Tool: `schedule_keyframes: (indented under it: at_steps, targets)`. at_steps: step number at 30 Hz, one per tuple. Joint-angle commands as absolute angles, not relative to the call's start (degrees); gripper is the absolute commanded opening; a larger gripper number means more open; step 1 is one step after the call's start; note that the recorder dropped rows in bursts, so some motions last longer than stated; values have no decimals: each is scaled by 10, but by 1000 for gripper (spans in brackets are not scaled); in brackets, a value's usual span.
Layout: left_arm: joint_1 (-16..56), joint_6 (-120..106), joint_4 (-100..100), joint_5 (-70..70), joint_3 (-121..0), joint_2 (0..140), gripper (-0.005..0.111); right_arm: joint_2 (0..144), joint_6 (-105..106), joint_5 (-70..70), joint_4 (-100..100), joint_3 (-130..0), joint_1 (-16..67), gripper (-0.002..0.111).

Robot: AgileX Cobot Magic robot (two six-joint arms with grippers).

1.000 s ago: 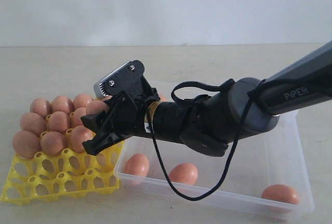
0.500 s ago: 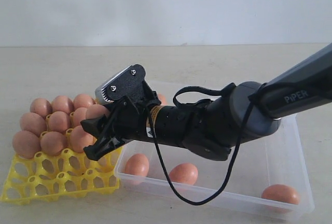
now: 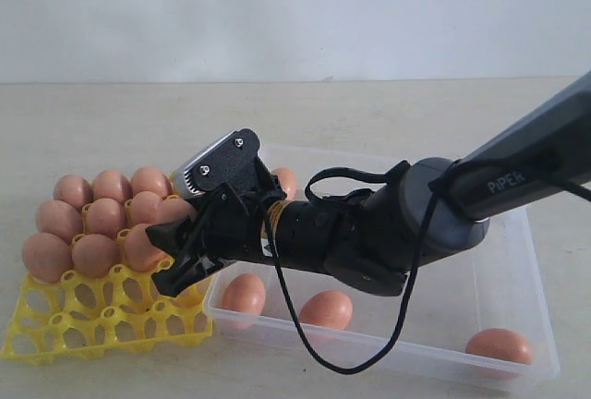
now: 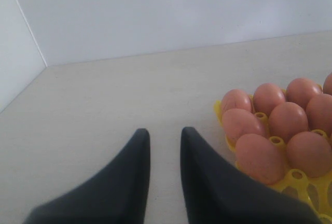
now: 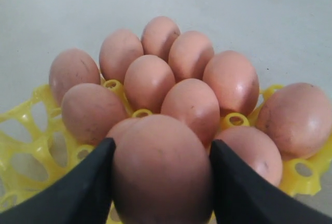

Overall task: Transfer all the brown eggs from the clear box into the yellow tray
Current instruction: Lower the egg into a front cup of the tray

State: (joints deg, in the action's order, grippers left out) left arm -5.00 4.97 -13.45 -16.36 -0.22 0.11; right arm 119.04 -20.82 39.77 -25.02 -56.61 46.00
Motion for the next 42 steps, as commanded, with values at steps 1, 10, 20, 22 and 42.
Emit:
schedule_keyframes:
  at_steps: [1, 10, 20, 22, 42]
  targets:
    - [-51, 51, -133, -162, 0, 0, 22, 1199, -208, 419, -252, -566, 458, 1]
    - [-51, 51, -133, -162, 0, 0, 22, 1206, -203, 431, -247, -567, 458, 1]
    - [-51, 51, -133, -162, 0, 0, 22, 1206, -208, 421, -241, -567, 458, 18]
    - [-51, 51, -133, -162, 0, 0, 22, 1206, -208, 431, -241, -567, 458, 31]
    - [-51, 51, -133, -162, 0, 0, 22, 1168, -207, 416, -238, -567, 457, 62]
